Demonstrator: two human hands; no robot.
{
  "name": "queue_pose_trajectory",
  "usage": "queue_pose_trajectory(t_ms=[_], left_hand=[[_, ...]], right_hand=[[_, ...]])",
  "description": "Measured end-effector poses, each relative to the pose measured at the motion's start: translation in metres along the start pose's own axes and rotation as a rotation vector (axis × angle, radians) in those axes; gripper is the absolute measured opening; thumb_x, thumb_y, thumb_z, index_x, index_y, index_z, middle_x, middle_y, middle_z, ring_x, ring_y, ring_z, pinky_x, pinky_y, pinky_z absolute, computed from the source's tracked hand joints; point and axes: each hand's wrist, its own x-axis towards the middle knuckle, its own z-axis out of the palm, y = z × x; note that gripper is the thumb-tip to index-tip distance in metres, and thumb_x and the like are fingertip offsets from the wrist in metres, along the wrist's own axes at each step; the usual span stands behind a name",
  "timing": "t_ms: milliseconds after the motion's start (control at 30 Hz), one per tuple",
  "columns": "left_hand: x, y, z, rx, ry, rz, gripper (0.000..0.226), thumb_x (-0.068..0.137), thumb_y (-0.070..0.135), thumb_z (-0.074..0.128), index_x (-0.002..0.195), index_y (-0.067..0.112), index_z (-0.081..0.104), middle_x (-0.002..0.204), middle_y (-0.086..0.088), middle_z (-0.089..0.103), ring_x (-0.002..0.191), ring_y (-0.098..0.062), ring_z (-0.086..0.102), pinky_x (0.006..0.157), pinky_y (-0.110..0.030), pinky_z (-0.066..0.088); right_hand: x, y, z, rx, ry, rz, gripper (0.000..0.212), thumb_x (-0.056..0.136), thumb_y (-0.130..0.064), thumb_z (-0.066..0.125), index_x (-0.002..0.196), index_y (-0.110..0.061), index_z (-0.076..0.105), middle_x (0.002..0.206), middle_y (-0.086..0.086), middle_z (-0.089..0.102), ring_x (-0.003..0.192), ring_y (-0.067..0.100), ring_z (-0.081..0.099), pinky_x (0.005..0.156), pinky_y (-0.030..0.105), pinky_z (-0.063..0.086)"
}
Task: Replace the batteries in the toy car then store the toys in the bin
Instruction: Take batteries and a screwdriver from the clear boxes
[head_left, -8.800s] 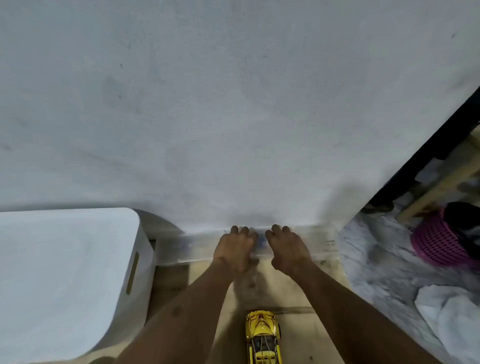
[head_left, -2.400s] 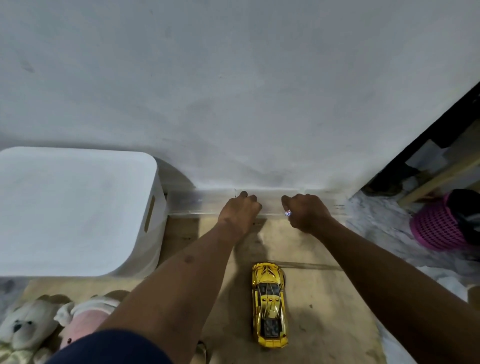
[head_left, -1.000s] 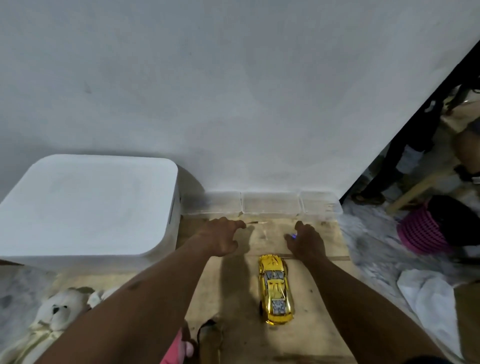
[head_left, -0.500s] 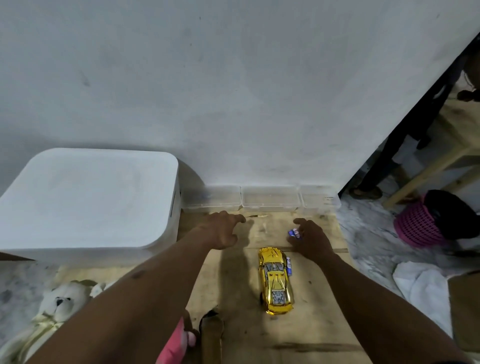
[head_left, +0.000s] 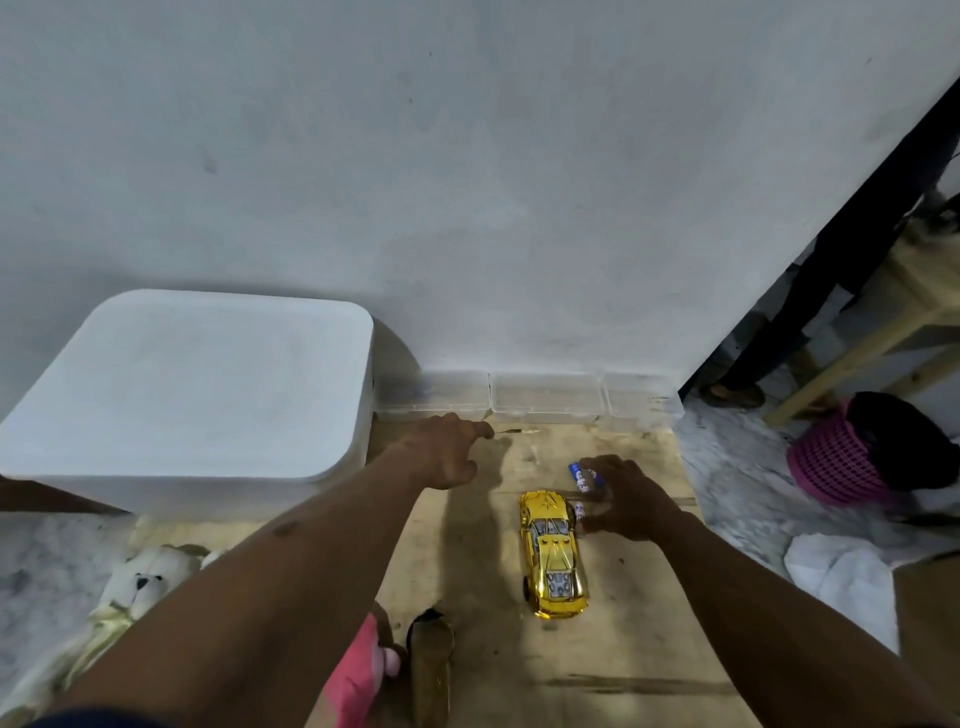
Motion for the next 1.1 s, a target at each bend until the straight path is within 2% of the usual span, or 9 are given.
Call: queue_pose_trajectory(t_ms=[233, 467, 633, 800, 900, 1000, 1100], left_hand=[[-0.002, -0.002, 0.006, -0.006, -0.035, -0.031, 0.060, 0.089, 0.029, 0.055, 0.147, 0.033, 0.037, 0.124, -0.008, 0.063, 0.118, -0.028, 0.057, 0.074, -0.031, 0.040], [-0.001, -0.006, 0.002, 0.022, -0.023, -0.035, 0.061, 0.087, 0.032, 0.056, 0.146, 0.034, 0.038, 0.125, -0.009, 0.063, 0.114, -0.030, 0.058, 0.082, -0.035, 0.046], [-0.002, -0.006, 0.000, 0.033, -0.016, -0.027, 0.061, 0.088, 0.030, 0.057, 0.146, 0.033, 0.038, 0.124, -0.009, 0.063, 0.113, -0.030, 0.059, 0.080, -0.033, 0.045], [-0.004, -0.007, -0.002, 0.029, -0.031, -0.040, 0.062, 0.087, 0.030, 0.056, 0.146, 0.033, 0.038, 0.121, -0.008, 0.066, 0.114, -0.030, 0.059, 0.085, -0.036, 0.049], [-0.008, -0.006, -0.004, 0.048, -0.029, -0.060, 0.061, 0.088, 0.029, 0.057, 0.146, 0.031, 0.039, 0.126, -0.011, 0.062, 0.115, -0.031, 0.058, 0.085, -0.036, 0.048], [-0.015, -0.002, -0.014, 0.096, -0.003, -0.103, 0.057, 0.088, 0.027, 0.059, 0.143, 0.029, 0.045, 0.129, -0.007, 0.060, 0.115, -0.028, 0.060, 0.079, -0.033, 0.047], [-0.021, 0.002, -0.032, 0.159, 0.054, -0.132, 0.042, 0.086, 0.025, 0.061, 0.128, 0.020, 0.057, 0.123, -0.006, 0.062, 0.112, -0.027, 0.062, 0.080, -0.034, 0.049]], right_hand=[[0.013, -0.001, -0.003, 0.061, 0.086, 0.062, 0.089, 0.078, -0.035, 0.081, 0.151, -0.028, 0.031, 0.146, 0.006, 0.046, 0.129, 0.026, 0.046, 0.101, 0.038, 0.044], [0.021, -0.008, -0.001, 0.130, 0.116, 0.149, 0.084, 0.077, -0.022, 0.080, 0.148, -0.022, 0.036, 0.142, 0.012, 0.048, 0.127, 0.030, 0.048, 0.099, 0.038, 0.043], [0.020, -0.008, -0.003, 0.023, 0.121, 0.162, 0.072, 0.083, -0.031, 0.073, 0.146, -0.030, 0.038, 0.140, 0.005, 0.050, 0.124, 0.025, 0.050, 0.096, 0.036, 0.046], [0.024, -0.013, -0.004, 0.027, 0.119, 0.165, 0.068, 0.081, -0.034, 0.074, 0.141, -0.031, 0.041, 0.138, 0.002, 0.051, 0.120, 0.022, 0.053, 0.091, 0.033, 0.047], [0.023, -0.016, -0.005, 0.026, 0.108, 0.188, 0.070, 0.082, -0.036, 0.073, 0.143, -0.030, 0.040, 0.139, 0.002, 0.050, 0.121, 0.022, 0.052, 0.091, 0.032, 0.047], [0.018, -0.029, -0.013, 0.031, 0.208, 0.188, 0.061, 0.084, -0.038, 0.071, 0.139, -0.026, 0.046, 0.134, 0.002, 0.054, 0.119, 0.022, 0.054, 0.092, 0.036, 0.050], [0.014, -0.056, -0.026, 0.048, 0.369, 0.073, 0.038, 0.085, -0.029, 0.068, 0.121, -0.021, 0.060, 0.117, 0.000, 0.063, 0.109, 0.021, 0.059, 0.086, 0.033, 0.049]])
